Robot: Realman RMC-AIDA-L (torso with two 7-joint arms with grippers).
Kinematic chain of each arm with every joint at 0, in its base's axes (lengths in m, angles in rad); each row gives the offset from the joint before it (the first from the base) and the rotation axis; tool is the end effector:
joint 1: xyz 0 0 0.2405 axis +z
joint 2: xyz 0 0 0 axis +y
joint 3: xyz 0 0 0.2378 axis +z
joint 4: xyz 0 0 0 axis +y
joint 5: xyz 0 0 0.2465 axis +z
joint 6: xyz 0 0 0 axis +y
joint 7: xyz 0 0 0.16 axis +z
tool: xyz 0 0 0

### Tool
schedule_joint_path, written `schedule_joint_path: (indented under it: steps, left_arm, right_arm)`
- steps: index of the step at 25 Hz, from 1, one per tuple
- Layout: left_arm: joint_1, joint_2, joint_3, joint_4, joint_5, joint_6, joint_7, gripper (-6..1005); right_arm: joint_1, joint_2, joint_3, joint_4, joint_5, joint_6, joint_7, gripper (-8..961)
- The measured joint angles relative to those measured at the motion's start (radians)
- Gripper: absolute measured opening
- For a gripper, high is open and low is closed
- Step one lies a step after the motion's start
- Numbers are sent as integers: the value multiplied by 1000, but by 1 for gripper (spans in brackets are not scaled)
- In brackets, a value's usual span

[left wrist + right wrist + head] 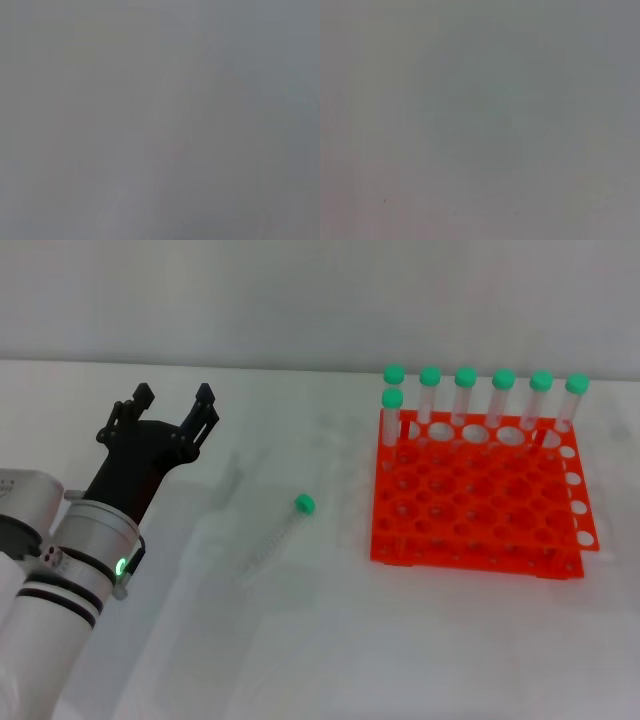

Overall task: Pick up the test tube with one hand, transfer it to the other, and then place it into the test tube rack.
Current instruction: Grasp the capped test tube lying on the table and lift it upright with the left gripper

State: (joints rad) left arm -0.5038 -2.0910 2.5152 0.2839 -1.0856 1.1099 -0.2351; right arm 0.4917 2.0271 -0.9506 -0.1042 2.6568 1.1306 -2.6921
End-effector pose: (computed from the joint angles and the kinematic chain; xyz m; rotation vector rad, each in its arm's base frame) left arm -0.2836 0.3761 -0.0631 -1.6365 -0.6902 -0.8993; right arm 0.3601 0.3851 0.0379 -1.5256 0.6137 0.7665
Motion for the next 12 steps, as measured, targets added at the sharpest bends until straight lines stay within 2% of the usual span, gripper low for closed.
schedule_joint_path:
  steps: [8,12]
  left_arm:
    - [-23,3,-1,0,1,-7,-22,820]
    - [-65,16,-30,-8,8,-62,-110,819]
  right_arm:
    - [2,-2,1,-1,2,-3,0,868]
    - [2,-3,2,-1,2,-3,0,866]
